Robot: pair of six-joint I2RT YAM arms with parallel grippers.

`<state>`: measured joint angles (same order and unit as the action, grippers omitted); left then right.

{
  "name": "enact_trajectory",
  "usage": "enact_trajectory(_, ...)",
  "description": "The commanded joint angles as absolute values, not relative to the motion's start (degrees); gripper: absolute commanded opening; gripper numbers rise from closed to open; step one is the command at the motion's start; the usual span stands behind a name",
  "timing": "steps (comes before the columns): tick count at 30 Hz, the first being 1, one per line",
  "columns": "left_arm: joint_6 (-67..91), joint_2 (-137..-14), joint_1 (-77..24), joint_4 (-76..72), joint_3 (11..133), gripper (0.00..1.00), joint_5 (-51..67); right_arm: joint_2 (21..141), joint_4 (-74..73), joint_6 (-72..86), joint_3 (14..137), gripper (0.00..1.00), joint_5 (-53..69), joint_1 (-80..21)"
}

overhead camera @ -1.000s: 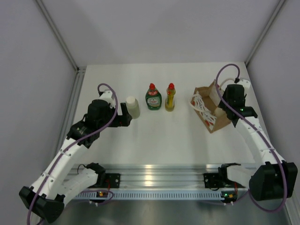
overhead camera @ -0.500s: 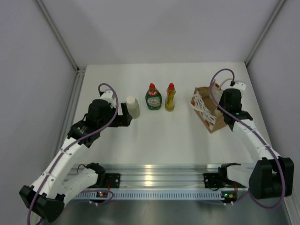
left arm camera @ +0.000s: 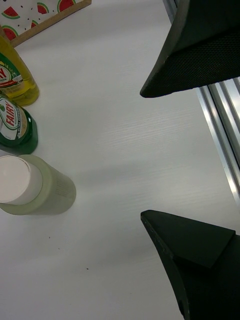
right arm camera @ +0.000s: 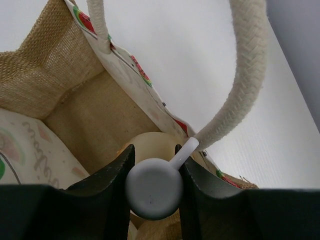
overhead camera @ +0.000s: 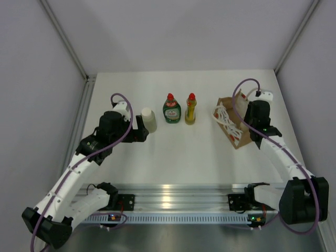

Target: Take the personal care products out of the canvas bag

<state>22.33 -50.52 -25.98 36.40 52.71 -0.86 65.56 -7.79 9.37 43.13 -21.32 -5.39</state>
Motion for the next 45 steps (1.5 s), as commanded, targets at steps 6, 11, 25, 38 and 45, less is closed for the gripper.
enact_trajectory(6,21.4,-50.7,-26.3,33.8,52.6,0.98,-0.3,59.6,2.5,6.4,43.0,0.00,-19.9,-5.8)
enact_trajectory(11,21.5,-50.6,-26.2,33.8,52.6,0.98,-0.4,58.5,3.7,5.9,42.5,0.00,-18.5,-5.8)
enact_trajectory(25,21.5,-50.4,-26.3,33.9,52.6,0.98,-0.6,55.5,9.4,4.9,40.0,0.00,-13.7,-5.9)
enact_trajectory(38,21.4,-50.2,-26.3,33.9,52.6,0.98,-1.4,55.1,4.1,4.3,47.4,0.00,-10.5,-6.0)
enact_trajectory(45,21.4,-50.2,-26.4,33.9,52.6,0.98,-1.5,54.7,-3.0,3.8,53.3,0.00,-9.7,-6.7)
